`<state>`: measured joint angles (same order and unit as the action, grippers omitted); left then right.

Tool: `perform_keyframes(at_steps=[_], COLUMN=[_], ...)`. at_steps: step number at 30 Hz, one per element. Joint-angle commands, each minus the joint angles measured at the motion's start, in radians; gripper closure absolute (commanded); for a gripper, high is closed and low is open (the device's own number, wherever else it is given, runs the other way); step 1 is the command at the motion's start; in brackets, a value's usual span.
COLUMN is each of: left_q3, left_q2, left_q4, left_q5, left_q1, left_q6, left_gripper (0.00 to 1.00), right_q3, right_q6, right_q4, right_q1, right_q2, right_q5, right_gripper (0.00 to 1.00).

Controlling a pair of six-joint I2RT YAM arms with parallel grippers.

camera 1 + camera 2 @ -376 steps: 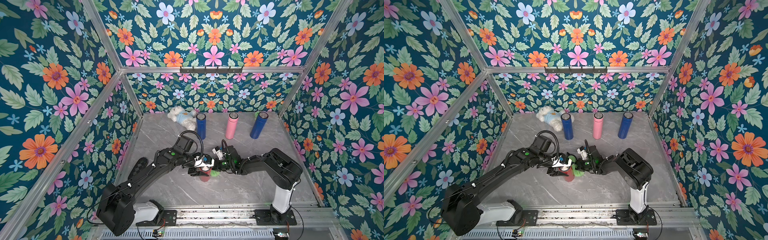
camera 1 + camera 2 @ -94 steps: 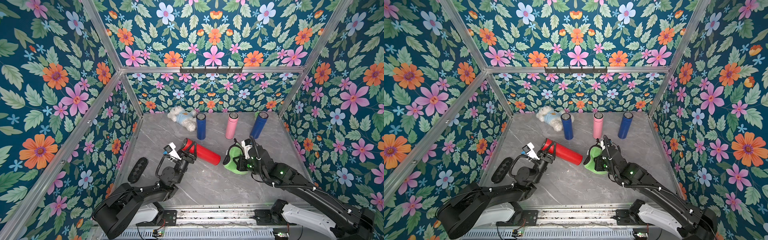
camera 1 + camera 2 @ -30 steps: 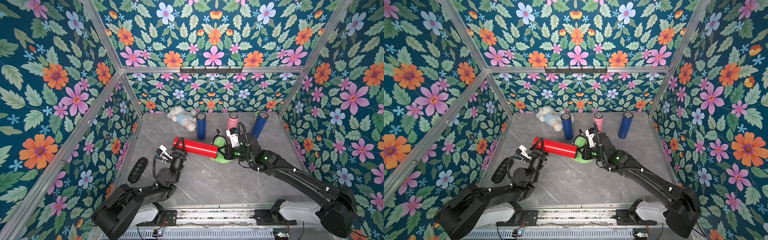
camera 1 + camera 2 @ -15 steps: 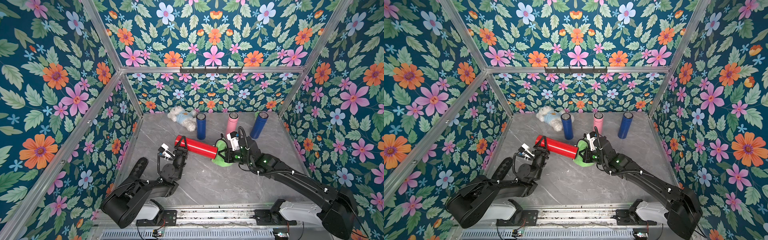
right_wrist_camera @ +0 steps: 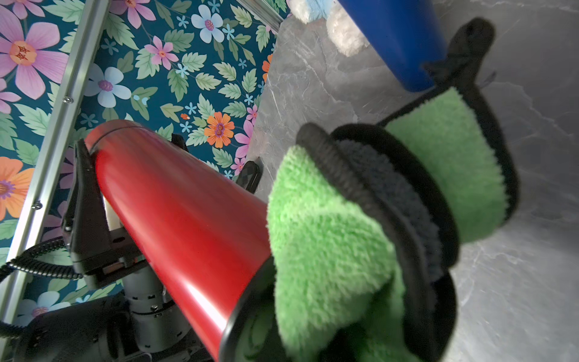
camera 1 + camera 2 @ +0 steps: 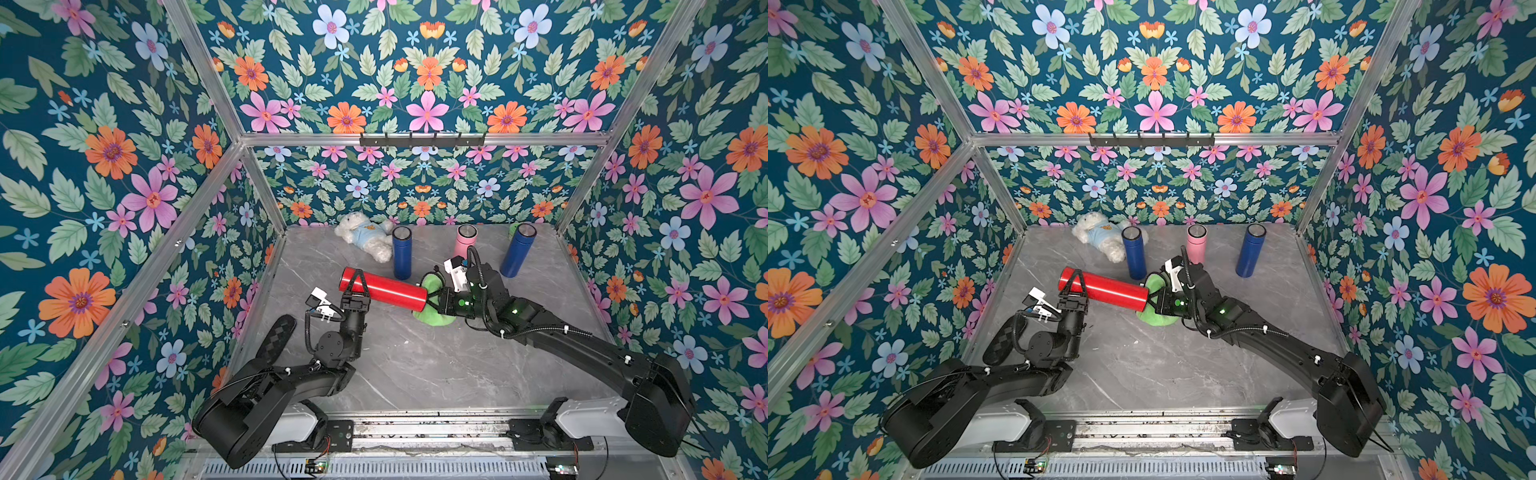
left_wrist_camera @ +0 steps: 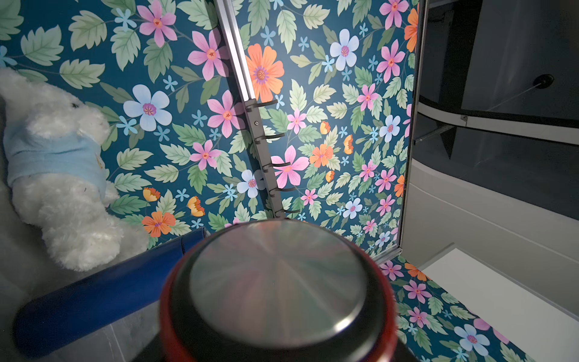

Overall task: Wipe the surface of the thermos
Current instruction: Wipe the dirt from the surface of the thermos.

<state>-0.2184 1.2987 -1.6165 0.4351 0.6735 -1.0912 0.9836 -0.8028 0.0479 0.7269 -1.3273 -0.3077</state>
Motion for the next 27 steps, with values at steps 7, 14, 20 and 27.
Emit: perform_keyframes(at_steps=[7, 14, 20, 27], left_q3=[0.019, 0.019, -0.004, 0.004], left_q2=[0.008, -0.021, -0.047, -0.079], left_q4=[-0.103, -0.103, -0.103, -0.102], left_q5=[-0.174, -0.185, -0.193, -0.168], left_q1=[0.01, 0.01, 0.01, 0.01], left_q6=[0.219, 0.242, 0.227, 0.245], left_gripper=[1.0, 1.0, 1.0, 1.0], right_q3=[-0.016, -0.035, -0.083, -0.12], right_q6=[-0.147, -0.106, -0.095, -0.063], right_q4=[-0.4, -0.277, -0.263, -0.179], right_q1=[-0.013, -0.03, -0.031, -0.031], right_q2=[0.076, 0.138, 0.115, 0.15], right_q5=[-0.256, -0.216, -0.179, -0.111], right_gripper=[1.0, 1.0, 1.0, 1.0])
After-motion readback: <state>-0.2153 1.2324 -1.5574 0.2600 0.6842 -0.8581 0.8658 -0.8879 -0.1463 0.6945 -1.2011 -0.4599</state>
